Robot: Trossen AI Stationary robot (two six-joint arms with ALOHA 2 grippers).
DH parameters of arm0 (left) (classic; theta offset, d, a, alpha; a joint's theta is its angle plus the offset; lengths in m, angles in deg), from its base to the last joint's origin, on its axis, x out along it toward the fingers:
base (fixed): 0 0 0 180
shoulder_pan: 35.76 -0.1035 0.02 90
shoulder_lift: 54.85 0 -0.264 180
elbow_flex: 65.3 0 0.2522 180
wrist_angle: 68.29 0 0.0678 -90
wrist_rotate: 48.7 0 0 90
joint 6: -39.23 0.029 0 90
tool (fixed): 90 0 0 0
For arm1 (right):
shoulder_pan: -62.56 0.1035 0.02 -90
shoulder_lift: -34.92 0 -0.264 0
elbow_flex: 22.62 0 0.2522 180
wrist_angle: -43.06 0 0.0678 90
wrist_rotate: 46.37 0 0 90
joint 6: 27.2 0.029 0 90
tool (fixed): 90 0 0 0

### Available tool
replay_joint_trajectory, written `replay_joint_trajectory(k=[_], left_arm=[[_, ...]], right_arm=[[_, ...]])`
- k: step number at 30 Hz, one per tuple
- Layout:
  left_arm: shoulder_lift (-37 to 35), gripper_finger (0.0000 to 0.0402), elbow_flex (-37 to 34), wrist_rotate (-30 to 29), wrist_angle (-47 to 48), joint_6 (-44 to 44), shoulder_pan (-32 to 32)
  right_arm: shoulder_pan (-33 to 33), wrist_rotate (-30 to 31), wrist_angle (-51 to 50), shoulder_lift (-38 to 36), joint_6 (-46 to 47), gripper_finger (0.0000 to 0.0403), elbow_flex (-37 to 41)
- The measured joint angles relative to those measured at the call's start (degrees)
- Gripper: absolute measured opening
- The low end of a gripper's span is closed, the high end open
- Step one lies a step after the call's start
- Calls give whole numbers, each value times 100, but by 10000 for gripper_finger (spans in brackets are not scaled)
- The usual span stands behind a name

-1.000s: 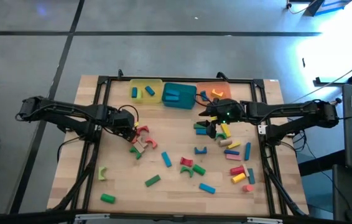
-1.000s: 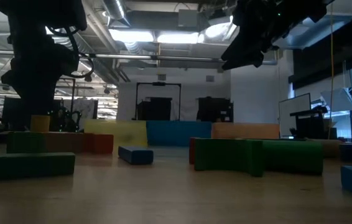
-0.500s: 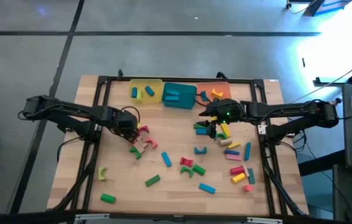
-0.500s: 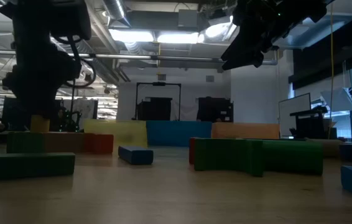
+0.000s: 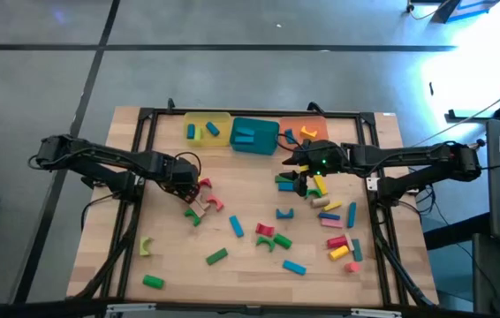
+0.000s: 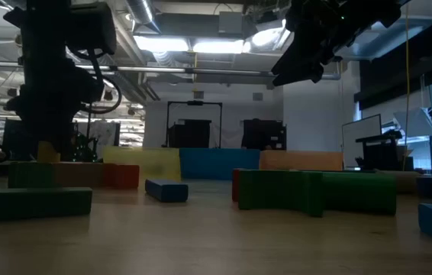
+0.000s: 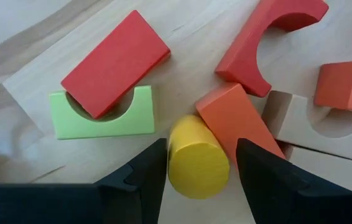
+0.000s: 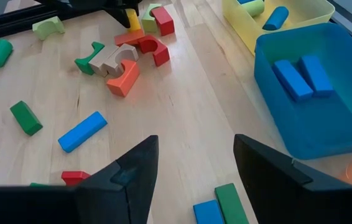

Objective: Sort blocks by size
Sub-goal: Put the yellow cylindrical block into the yellow bin

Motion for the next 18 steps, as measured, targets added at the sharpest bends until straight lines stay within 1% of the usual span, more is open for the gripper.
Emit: replay_joint_trajectory(k=[5,9,14,18], left_arm=[[0,142,0,117,8,0,0],[-2,117,4,157,12,0,0],[-20,115,4,179,14,-78,0],[-133,115,10,266,58,-156,-27]], right_arm=[[0,-1,-4,0,0,211,1],[0,-187,-7,0,-2,211,-1],[0,-497,-13,0,-15,211,-1],[0,-515,-20,0,-15,211,-1]])
